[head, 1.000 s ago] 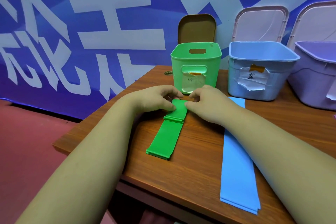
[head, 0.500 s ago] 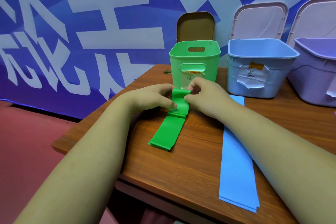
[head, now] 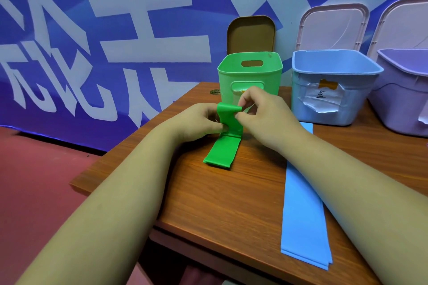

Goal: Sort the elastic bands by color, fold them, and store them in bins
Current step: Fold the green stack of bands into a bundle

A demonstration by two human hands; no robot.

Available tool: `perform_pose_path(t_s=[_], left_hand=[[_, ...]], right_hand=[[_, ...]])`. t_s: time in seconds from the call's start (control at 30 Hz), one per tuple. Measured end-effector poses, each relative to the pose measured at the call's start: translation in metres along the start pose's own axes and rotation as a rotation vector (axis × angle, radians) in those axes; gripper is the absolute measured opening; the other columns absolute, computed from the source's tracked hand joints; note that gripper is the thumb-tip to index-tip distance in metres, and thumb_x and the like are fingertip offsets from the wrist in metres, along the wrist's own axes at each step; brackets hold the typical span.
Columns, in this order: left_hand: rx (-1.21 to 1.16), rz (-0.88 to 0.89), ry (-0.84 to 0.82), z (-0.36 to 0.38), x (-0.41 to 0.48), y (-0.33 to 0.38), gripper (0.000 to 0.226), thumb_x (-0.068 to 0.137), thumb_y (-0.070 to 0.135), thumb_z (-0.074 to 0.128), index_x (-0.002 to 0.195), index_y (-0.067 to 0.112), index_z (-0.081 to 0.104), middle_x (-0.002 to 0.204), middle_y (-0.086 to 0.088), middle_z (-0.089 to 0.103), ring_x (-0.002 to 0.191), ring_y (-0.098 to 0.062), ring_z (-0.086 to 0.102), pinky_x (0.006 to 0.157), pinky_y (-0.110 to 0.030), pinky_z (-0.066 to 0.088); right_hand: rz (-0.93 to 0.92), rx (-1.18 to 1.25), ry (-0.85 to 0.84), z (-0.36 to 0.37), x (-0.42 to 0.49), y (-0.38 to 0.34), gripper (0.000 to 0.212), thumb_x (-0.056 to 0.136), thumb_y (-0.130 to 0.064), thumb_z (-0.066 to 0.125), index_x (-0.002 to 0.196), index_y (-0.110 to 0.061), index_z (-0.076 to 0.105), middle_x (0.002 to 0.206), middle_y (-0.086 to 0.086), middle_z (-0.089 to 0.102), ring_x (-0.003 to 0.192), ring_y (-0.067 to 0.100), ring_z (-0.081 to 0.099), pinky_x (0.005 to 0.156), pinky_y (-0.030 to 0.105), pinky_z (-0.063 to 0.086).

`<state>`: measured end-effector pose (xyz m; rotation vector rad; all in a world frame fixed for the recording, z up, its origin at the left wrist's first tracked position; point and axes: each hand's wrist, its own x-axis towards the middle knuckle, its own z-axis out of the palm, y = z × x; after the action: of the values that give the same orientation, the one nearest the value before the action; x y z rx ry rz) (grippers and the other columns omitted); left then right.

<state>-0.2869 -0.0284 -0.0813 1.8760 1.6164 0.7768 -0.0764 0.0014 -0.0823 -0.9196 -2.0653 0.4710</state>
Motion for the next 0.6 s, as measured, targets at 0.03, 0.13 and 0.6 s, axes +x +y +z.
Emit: perform_pose_path(t_s=[0.03,0.13,0.6], left_hand=[[0.006,0.002,0.018,0.0,0.0,0.0,0.028,0.095,0.013,0.075,0.108,0.037,0.074,0.107,0.019,0.077,0.102,-0.001,0.07,0.092,-0.029,0.055],[0.023,0.01,0.016,-0.003,0.001,-0.002,0.024,0.091,0.012,0.079,0.097,0.035,0.073,0.09,0.025,0.073,0.087,0.007,0.067,0.082,-0.023,0.048],[-0.033,-0.007,-0.15,-0.014,-0.007,-0.01,0.035,0.088,-0.008,0.072,0.111,0.018,0.072,0.105,-0.005,0.074,0.09,-0.008,0.065,0.085,-0.03,0.054]], right_hand=[[-0.016,-0.014,-0.031,0.0,-0.002,-0.001,0.015,0.088,-0.021,0.072,0.095,-0.026,0.06,0.09,-0.01,0.066,0.079,0.011,0.061,0.07,0.029,0.047],[-0.054,-0.027,-0.099,-0.001,-0.006,-0.003,0.019,0.088,-0.019,0.072,0.099,-0.027,0.058,0.092,-0.01,0.064,0.079,0.009,0.06,0.07,0.029,0.047],[-0.105,-0.012,-0.381,0.0,-0.025,-0.013,0.023,0.086,-0.022,0.076,0.104,-0.033,0.068,0.096,-0.015,0.066,0.08,0.006,0.063,0.07,0.018,0.047]])
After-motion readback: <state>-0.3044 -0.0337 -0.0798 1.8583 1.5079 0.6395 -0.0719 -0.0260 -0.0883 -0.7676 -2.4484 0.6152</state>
